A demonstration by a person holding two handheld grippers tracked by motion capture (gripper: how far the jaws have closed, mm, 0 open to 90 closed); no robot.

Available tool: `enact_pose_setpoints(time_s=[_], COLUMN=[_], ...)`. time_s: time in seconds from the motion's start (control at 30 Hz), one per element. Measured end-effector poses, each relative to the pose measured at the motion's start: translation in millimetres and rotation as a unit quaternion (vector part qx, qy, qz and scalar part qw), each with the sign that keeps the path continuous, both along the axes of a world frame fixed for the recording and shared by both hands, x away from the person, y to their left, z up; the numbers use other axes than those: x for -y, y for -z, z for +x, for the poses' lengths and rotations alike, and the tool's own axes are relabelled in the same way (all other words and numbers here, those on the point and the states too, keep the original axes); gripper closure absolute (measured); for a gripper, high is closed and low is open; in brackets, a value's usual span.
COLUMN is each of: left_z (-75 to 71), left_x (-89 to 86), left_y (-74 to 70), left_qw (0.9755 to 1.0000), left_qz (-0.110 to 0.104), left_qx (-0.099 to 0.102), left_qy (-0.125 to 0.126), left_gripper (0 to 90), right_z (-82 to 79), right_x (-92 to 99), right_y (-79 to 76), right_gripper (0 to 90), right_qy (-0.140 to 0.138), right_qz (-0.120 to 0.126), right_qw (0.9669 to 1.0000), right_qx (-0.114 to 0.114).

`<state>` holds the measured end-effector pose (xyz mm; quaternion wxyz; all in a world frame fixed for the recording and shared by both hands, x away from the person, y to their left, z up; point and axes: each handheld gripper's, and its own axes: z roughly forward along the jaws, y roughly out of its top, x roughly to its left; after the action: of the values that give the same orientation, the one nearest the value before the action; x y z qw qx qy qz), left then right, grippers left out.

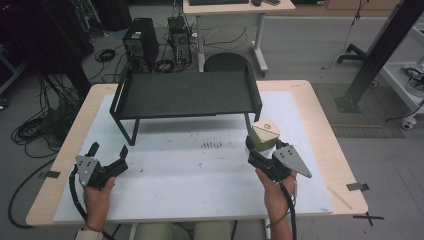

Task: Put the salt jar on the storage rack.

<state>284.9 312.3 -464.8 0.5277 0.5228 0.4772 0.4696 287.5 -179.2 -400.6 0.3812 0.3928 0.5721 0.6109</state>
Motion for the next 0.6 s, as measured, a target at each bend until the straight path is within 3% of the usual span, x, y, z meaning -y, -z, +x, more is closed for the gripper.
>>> enact_pose_setpoints(time_s=[0.6], left_z=[-0.1], left_x=[0.0], left_y=[0.0], left_qw=[1.0], left_qz=[0.0], left_qx=[0.0], left_qy=[0.0], left_gripper=[3.7], right_z=[11.1], right_x=[-8.1], right_y=[-70.9], right_gripper=[30.2], right_qy=[-0.041], right_qz=[-0.001], right_qw=[0.9986], right_qx=[0.033])
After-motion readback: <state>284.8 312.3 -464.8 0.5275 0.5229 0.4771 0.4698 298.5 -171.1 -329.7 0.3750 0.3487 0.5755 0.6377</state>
